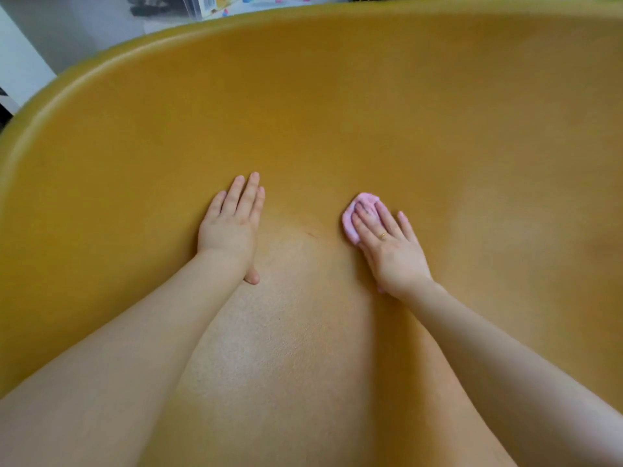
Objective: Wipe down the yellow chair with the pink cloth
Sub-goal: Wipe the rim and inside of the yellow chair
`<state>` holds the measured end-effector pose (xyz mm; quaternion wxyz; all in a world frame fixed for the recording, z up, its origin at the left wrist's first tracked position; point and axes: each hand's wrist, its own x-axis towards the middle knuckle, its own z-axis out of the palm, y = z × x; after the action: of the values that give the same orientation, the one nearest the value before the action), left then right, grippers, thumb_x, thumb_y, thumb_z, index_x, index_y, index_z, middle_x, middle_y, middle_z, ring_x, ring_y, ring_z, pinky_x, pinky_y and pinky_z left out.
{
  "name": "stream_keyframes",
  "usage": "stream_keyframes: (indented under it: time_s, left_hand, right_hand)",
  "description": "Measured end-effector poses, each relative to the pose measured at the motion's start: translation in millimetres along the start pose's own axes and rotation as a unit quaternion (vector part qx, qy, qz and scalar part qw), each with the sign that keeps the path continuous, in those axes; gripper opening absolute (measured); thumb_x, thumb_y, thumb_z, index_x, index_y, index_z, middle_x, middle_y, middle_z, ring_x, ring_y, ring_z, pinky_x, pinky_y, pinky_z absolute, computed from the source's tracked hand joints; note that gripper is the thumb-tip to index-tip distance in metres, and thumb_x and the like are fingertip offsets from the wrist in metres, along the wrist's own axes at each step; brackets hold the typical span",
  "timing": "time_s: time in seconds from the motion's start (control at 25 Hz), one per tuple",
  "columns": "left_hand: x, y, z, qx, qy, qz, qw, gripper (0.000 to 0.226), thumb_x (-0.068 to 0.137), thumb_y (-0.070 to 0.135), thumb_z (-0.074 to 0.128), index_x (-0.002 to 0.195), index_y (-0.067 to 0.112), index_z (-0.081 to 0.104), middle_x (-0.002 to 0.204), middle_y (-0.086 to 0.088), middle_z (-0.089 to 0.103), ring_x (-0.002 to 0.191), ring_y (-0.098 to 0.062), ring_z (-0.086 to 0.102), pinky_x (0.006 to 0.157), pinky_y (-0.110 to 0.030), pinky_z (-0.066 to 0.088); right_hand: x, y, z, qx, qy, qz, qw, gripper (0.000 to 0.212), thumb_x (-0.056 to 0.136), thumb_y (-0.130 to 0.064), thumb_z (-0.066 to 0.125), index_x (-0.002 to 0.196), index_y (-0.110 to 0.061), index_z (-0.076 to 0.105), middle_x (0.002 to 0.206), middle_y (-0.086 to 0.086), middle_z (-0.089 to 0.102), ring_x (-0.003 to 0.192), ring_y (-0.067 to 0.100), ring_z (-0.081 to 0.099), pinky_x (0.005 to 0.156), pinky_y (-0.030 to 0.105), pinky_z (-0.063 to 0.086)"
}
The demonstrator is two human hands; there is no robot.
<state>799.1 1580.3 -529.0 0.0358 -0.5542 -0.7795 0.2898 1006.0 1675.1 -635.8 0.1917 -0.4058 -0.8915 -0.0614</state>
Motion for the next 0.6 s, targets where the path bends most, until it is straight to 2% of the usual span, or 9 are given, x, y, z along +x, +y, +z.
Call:
stream_keyframes:
  time_s: [0.04, 0.12, 0.16, 0.24, 0.32, 0.4, 0.48, 0.6]
  left_hand:
    - [0.9, 0.2, 0.0, -0.001, 0.001, 0.0, 1.0, 0.142, 0.061, 0.058, 0.075, 0.142, 0.006, -0.029, 0.149, -0.01, -0.037, 0.142, -0.025, -0.025, 0.117, -0.035, -0.009]
    - [1.5, 1.6, 1.5, -0.003, 0.006, 0.0, 1.0, 0.142, 0.061, 0.058, 0.075, 0.142, 0.006, -0.029, 0.149, -0.01, -0.037, 0.142, -0.025, -0.025, 0.116, -0.035, -0.009]
    - [1.6, 1.7, 2.6, -0.005, 0.01, 0.001, 1.0, 0.142, 0.06, 0.058, 0.076, 0.142, 0.006, -0.028, 0.15, -0.01, -0.036, 0.142, -0.026, -0.025, 0.116, -0.035, -0.009]
    - [1.4, 2.2, 4.6, -0.014, 0.023, 0.002, 1.0, 0.142, 0.06, 0.058, 0.076, 0.144, 0.006, -0.025, 0.151, -0.01, -0.033, 0.143, -0.026, -0.023, 0.117, -0.035, -0.008]
    - [2.3, 2.8, 6.4, -0.028, 0.042, 0.003, 0.999, 0.14, 0.059, 0.059, 0.076, 0.145, 0.008, -0.023, 0.152, -0.01, -0.032, 0.143, -0.026, -0.022, 0.117, -0.036, -0.008]
    - [2.1, 3.7, 7.1, -0.036, 0.046, 0.007, 0.998, 0.139, 0.06, 0.06, 0.075, 0.146, 0.011, -0.023, 0.152, -0.011, -0.032, 0.143, -0.027, -0.022, 0.117, -0.036, -0.009]
    - [2.0, 3.3, 8.2, -0.037, 0.048, 0.014, 0.998, 0.137, 0.062, 0.06, 0.074, 0.145, 0.013, -0.023, 0.151, -0.012, -0.034, 0.143, -0.028, -0.023, 0.117, -0.037, -0.009]
    - [3.4, -2.0, 10.3, -0.055, 0.056, 0.036, 0.996, 0.134, 0.063, 0.061, 0.072, 0.145, 0.015, -0.023, 0.15, -0.011, -0.035, 0.142, -0.027, -0.025, 0.116, -0.037, -0.01]
  right_hand:
    - [2.1, 10.2, -0.5, -0.017, 0.011, 0.013, 1.0, 0.049, 0.087, -0.024, 0.037, 0.134, -0.014, 0.045, 0.14, 0.002, 0.049, 0.129, 0.029, 0.044, 0.101, 0.051, 0.038]
    - [2.8, -5.3, 2.6, 0.016, 0.034, 0.053, 0.998, 0.048, 0.086, -0.018, 0.036, 0.132, -0.009, 0.046, 0.14, 0.01, 0.047, 0.129, 0.035, 0.042, 0.1, 0.053, 0.037]
    - [1.7, -26.2, 6.0, 0.051, 0.028, 0.067, 0.996, 0.048, 0.086, -0.018, 0.034, 0.13, -0.005, 0.048, 0.14, 0.016, 0.045, 0.129, 0.04, 0.04, 0.1, 0.055, 0.036]
    - [-10.6, -72.5, 12.6, 0.126, -0.022, 0.034, 0.991, 0.052, 0.085, -0.021, 0.029, 0.131, -0.003, 0.046, 0.143, 0.021, 0.038, 0.131, 0.043, 0.034, 0.104, 0.052, 0.027]
    - [-21.9, -92.8, 10.3, 0.188, -0.093, -0.011, 0.978, 0.056, 0.086, -0.017, 0.023, 0.14, -0.007, 0.034, 0.151, 0.015, 0.025, 0.14, 0.03, 0.014, 0.11, 0.041, 0.012]
    - [-17.6, -76.9, 1.9, 0.207, -0.125, -0.048, 0.969, 0.065, 0.08, -0.009, 0.017, 0.144, -0.014, 0.022, 0.155, 0.005, 0.012, 0.137, 0.015, -0.007, 0.112, 0.032, 0.002]
    - [-2.0, -53.2, 1.1, 0.164, -0.098, -0.025, 0.981, 0.071, 0.075, -0.006, 0.012, 0.145, -0.016, 0.02, 0.156, 0.002, 0.012, 0.139, 0.016, -0.006, 0.113, 0.033, 0.002]
    - [21.0, -49.6, 6.2, 0.154, -0.012, 0.101, 0.983, 0.073, 0.07, 0.004, 0.02, 0.141, -0.01, 0.032, 0.153, 0.009, 0.024, 0.142, 0.031, 0.013, 0.115, 0.041, 0.013]
